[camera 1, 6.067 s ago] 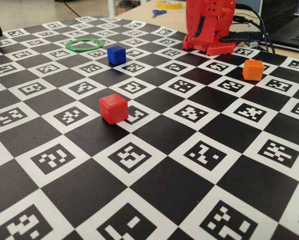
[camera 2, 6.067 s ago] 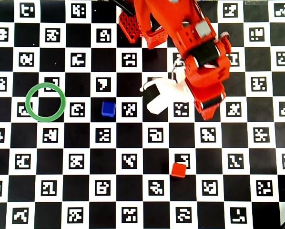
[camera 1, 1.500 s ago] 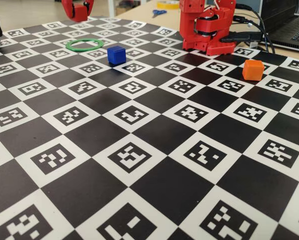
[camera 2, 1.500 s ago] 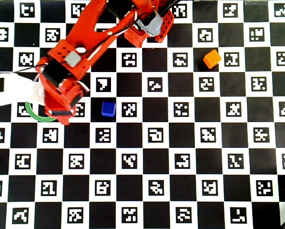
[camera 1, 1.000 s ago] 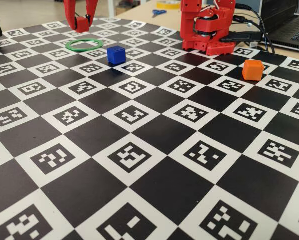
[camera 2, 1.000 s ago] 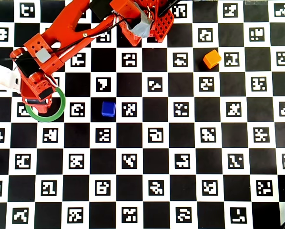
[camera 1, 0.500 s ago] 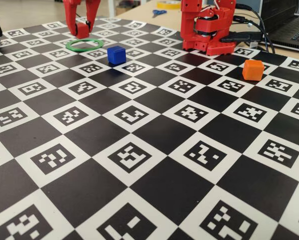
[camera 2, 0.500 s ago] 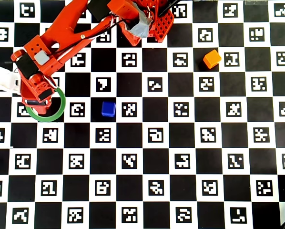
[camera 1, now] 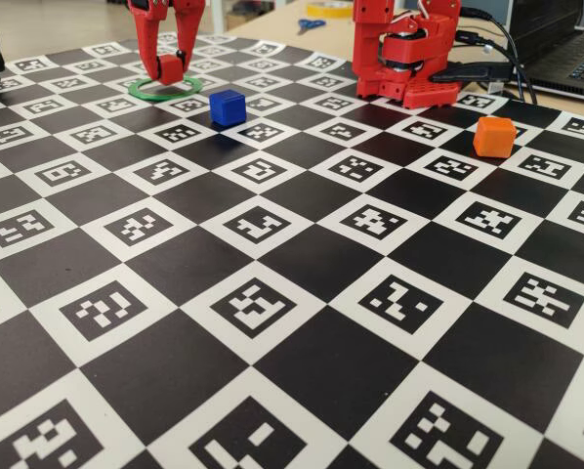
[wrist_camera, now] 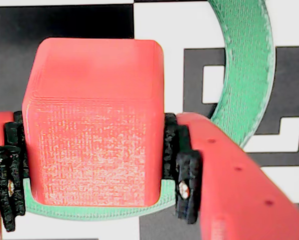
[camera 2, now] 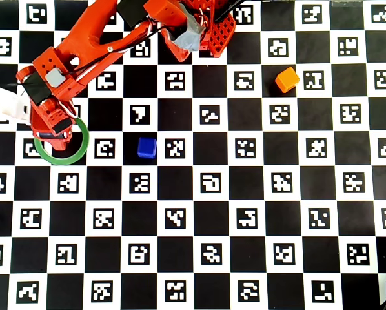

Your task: Grab the red cube then put it in the green circle then put the blue cube on top and finally the orange cube on top

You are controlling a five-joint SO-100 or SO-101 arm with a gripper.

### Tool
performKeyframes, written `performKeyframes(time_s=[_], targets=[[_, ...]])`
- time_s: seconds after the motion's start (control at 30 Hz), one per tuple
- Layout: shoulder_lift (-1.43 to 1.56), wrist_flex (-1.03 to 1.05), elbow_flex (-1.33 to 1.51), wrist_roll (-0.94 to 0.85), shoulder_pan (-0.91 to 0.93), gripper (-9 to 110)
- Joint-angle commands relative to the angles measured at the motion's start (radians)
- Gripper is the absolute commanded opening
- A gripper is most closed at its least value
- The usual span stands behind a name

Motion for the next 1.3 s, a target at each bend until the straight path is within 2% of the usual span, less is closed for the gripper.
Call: performKeyframes(time_s=[0.0,0.47,0.83,1.27], targets=[[0.025,-0.02,-0.011,0.006,0.008,2],[0.006,-0.037,-0.005,0.011,0.008,3],[0.023,-0.054,0.005,0.041,0.012,34],[0.071,-0.049,0.011,0.063,0.014,39]])
